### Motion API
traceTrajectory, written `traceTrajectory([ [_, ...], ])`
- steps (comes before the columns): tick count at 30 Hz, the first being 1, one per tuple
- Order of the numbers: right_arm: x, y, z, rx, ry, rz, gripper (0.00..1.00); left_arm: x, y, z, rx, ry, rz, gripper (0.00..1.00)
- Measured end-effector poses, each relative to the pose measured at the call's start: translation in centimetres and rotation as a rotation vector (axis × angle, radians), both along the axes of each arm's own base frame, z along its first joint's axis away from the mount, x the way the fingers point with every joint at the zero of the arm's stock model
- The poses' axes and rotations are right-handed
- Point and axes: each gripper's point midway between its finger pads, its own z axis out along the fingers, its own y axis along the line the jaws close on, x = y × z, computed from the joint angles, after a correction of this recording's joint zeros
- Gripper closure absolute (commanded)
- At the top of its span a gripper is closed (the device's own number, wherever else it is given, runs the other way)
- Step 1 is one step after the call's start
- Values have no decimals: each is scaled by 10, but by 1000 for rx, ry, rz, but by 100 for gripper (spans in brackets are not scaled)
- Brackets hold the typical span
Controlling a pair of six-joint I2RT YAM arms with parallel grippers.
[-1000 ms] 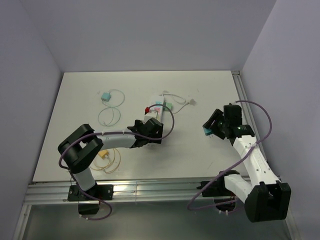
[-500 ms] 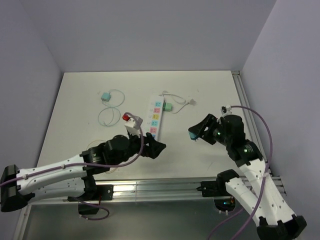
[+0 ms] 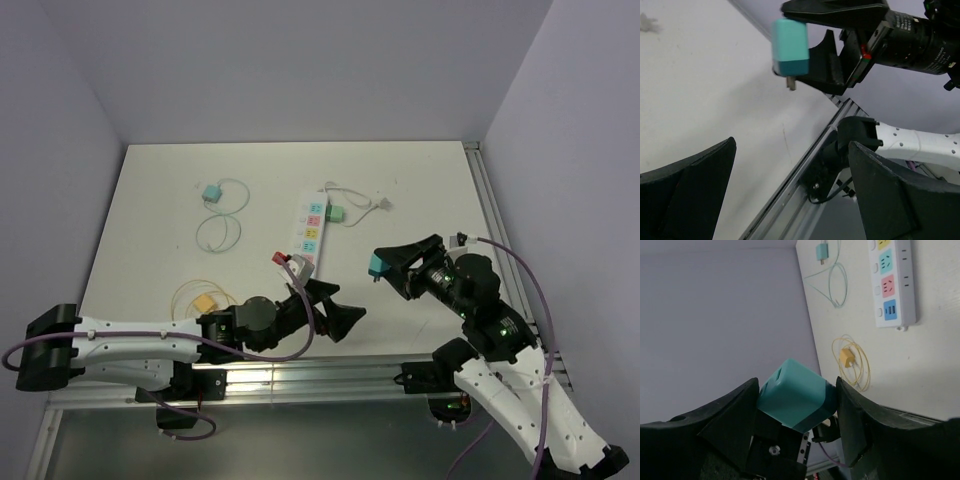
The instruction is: Insert the plug
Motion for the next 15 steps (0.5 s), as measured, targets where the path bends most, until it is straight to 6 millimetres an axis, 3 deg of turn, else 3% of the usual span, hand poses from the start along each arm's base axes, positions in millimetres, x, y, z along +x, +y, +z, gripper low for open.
traceTrajectory([
  [6, 1, 17, 25, 9, -2, 31, 87, 7, -25, 27, -48, -76, 59, 2],
  [10, -1, 27, 39, 19, -24, 62, 87, 12, -23, 41, -94, -97, 114, 3],
  [15, -3, 36, 37, 12, -15, 80, 87, 22, -21, 52, -119, -108, 178, 11],
])
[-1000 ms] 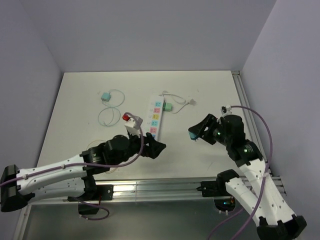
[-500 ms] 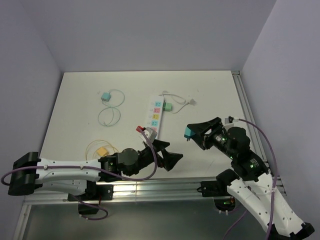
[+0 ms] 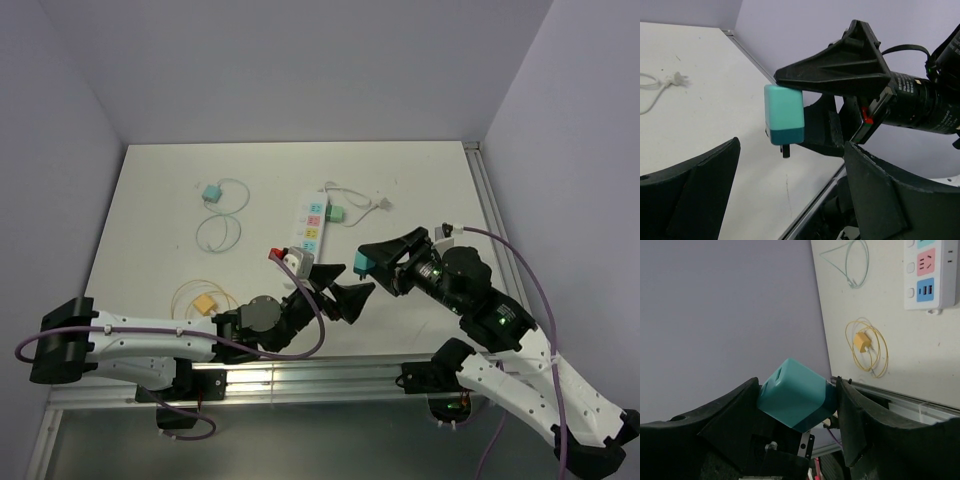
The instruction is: Insert the plug
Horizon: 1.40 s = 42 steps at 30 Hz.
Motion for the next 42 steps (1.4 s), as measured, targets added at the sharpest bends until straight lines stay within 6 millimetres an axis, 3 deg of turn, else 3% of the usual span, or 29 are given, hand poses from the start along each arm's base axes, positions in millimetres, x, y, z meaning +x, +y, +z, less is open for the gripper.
traceTrajectory([
  [3, -1, 5, -2, -7, 9, 7, 87, 3, 1, 1, -1, -4, 22, 18],
  [7, -4, 11, -2, -12, 14, 18, 87, 7, -1, 4, -1, -5, 42, 37],
  [9, -6, 14, 0, -12, 12, 26, 87, 8, -2, 5, -1, -5, 48, 39],
  [15, -9, 23, 6, -9, 1, 33, 88, 13, 2, 3, 6, 1, 84, 67],
  [18, -8, 24, 4, -20, 1, 25, 81, 15, 3, 1, 13, 4, 95, 97],
  [19, -8, 25, 3, -23, 1, 23, 77, 15, 4, 1, 15, 5, 98, 100],
  [20, -8, 25, 3, -26, -2, 23, 71, 15, 4, 0, 17, 7, 100, 100],
  [21, -8, 26, 2, -29, -2, 27, 52, 15, 5, 0, 20, 9, 99, 100],
  [24, -11, 31, 4, -41, -20, 56, 21, 13, 11, 0, 20, 14, 86, 100],
  [26, -17, 35, 9, -61, -49, 105, 11, 11, 17, 1, 16, 25, 52, 100],
  [31, -31, 34, 29, -165, -183, 218, 8, 8, 48, 5, 17, 19, -12, 100],
  [37, -47, 33, 52, -333, -362, 384, 21, -26, 70, 13, 50, -11, -188, 100],
  [42, -58, 33, 35, -455, -464, 525, 29, -55, 72, 3, 111, 45, -348, 100],
])
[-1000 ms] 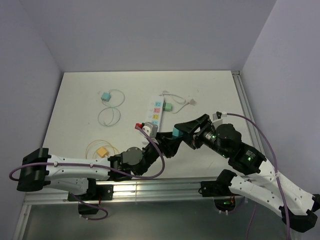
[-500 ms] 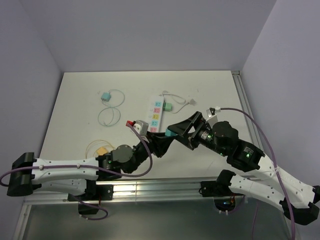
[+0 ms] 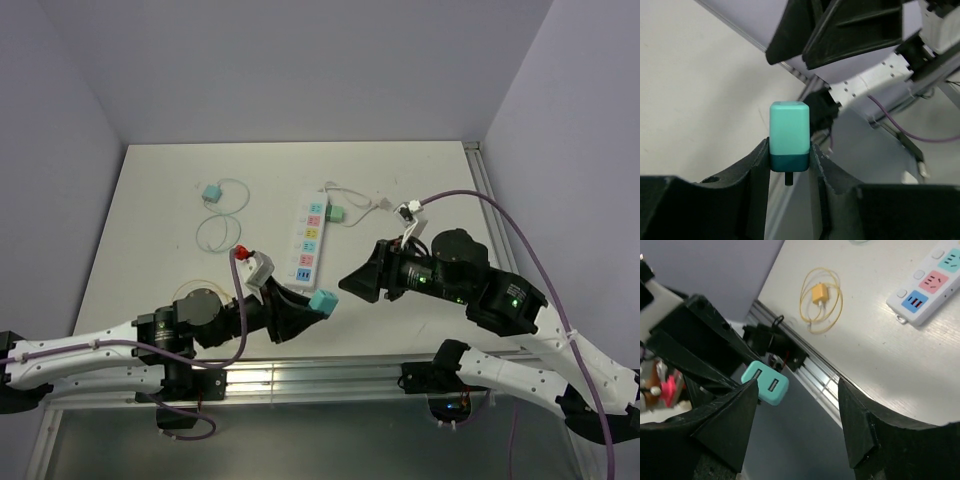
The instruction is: Insert the plug
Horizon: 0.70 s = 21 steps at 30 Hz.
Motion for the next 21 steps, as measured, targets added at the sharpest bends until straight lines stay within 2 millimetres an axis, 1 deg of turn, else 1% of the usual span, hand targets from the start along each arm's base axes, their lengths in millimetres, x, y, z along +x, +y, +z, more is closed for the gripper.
traceTrajectory([
  [2, -8, 0, -10, -32, -35, 66, 32, -11, 3, -3, 11, 34, -55, 100],
  [4, -18, 0, -14, -30, -67, 135, 35, -22, 9, -3, 6, 67, -104, 100],
  [6, -29, 1, -15, -17, -90, 203, 39, -31, 13, 2, -13, 89, -150, 100],
  [8, -40, 4, -9, 13, -118, 279, 42, -38, 17, 6, -24, 106, -191, 100],
  [10, -47, 9, 0, 47, -148, 341, 45, -44, 17, 9, -30, 122, -230, 100],
  [13, -51, 16, 3, 64, -162, 393, 46, -49, 14, 9, -19, 145, -271, 100],
  [17, -55, 24, 4, 81, -166, 451, 52, -56, 9, 1, 8, 179, -326, 100],
  [19, -56, 28, 2, 86, -168, 471, 55, -58, 8, -2, 19, 197, -349, 100],
  [21, -56, 30, -5, 75, -156, 491, 57, -59, 7, -3, 24, 207, -365, 100],
])
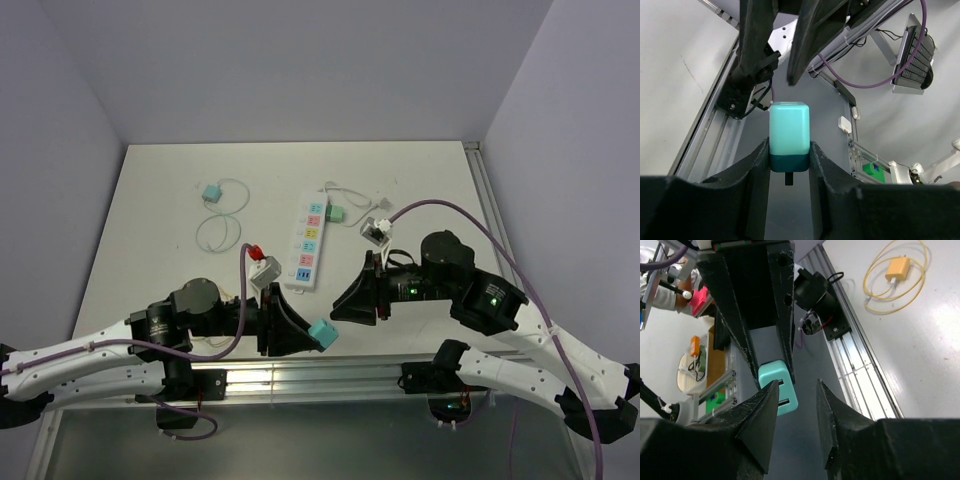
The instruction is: Insert the plug
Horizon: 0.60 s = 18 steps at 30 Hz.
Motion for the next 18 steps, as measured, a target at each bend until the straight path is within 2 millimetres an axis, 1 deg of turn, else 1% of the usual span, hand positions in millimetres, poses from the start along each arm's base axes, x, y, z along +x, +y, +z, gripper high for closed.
traceTrajectory([
  [3, -2, 3, -8, -19, 12, 27, 56, -1, 0, 2, -6, 15, -14, 100],
  [6, -6, 3, -10, -22, 8, 58, 49, -3, 0, 6, -24, 19, -33, 100],
  [11, -15, 2, -8, -9, -5, 111, 49, -6, -1, 7, -28, 27, -55, 100],
  [18, -26, 2, -7, 16, 4, 185, 48, -9, -4, 3, -12, 44, -82, 100],
])
